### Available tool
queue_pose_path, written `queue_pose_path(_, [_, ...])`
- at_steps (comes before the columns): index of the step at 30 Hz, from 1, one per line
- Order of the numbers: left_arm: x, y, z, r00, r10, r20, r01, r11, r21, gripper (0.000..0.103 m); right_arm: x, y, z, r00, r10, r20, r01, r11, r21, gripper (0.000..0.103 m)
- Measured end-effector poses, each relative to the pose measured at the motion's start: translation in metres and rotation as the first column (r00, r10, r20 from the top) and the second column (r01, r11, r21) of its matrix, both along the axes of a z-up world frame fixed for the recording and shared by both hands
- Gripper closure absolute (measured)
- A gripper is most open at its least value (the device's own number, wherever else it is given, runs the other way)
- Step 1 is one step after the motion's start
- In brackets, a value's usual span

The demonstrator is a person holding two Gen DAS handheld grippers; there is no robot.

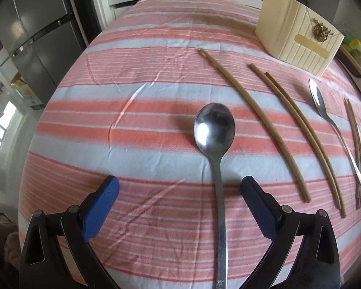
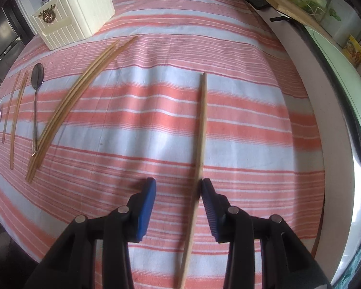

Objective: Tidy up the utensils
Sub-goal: 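Close the right tool on the chopstick while the left tool grasps the spoon handle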

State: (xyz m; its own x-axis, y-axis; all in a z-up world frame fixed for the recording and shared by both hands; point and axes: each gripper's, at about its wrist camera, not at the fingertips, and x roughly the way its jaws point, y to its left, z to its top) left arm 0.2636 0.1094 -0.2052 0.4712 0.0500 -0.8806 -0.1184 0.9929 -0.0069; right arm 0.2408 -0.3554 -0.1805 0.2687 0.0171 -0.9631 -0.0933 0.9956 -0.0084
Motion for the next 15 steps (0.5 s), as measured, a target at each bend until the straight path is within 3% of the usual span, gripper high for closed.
queue_pose_path(6, [0.019, -0.015, 0.005, 0.999, -0.050, 0.015, 0.050, 0.999, 0.005, 0.023, 0.028, -0.015, 0.003, 1.000, -0.024, -0.019, 0.025, 0.998, 0.058, 0.063])
queue_pose_path(13, [0.024, -0.015, 0.006, 0.997, -0.071, 0.032, 0.071, 0.997, -0.003, 0.024, 0.061, -0.017, 0.006, 0.999, 0.010, -0.045, -0.008, 0.999, 0.038, 0.064])
queue_pose_path(15, [0.030, -0.017, 0.006, 0.996, -0.083, 0.039, 0.083, 0.997, -0.005, 0.028, 0.073, -0.011, 0.003, 0.999, 0.010, -0.036, -0.009, 1.000, 0.017, 0.069])
